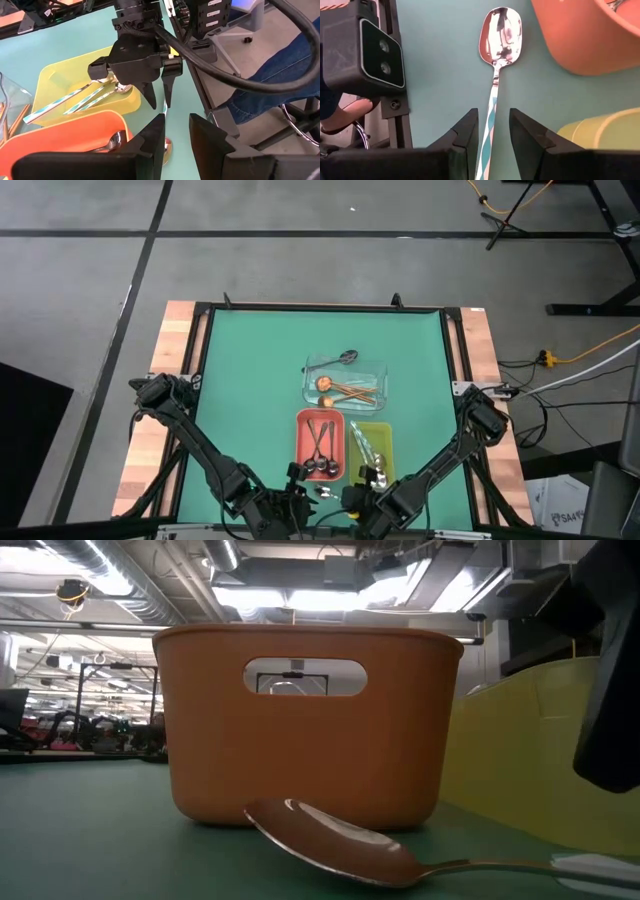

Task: Sort silverware by color (type)
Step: Put the blue patterned spoon into the yellow bin

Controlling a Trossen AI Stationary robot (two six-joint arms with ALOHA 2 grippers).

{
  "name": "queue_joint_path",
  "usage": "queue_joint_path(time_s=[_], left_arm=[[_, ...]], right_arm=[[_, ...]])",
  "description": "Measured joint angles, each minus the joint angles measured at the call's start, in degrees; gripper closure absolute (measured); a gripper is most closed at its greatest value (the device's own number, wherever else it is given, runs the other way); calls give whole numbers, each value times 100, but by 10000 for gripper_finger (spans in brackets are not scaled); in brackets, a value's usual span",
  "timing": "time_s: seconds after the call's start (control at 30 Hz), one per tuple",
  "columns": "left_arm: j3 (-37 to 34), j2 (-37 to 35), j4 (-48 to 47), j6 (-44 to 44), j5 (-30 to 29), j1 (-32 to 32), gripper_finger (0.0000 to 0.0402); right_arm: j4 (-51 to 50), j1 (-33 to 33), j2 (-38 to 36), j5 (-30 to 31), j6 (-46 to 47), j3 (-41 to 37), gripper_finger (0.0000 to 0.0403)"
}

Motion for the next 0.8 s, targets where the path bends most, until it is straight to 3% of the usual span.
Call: queue_joint_path(time_s=[0.47,0.8], left_arm=[[0,0,0,-11,0,0,319],[0,0,0,-14,0,0,319]], right_arm=[[-139,81,-17,103,-102,271,304],[-735,355,-17,301,1075,278,304]])
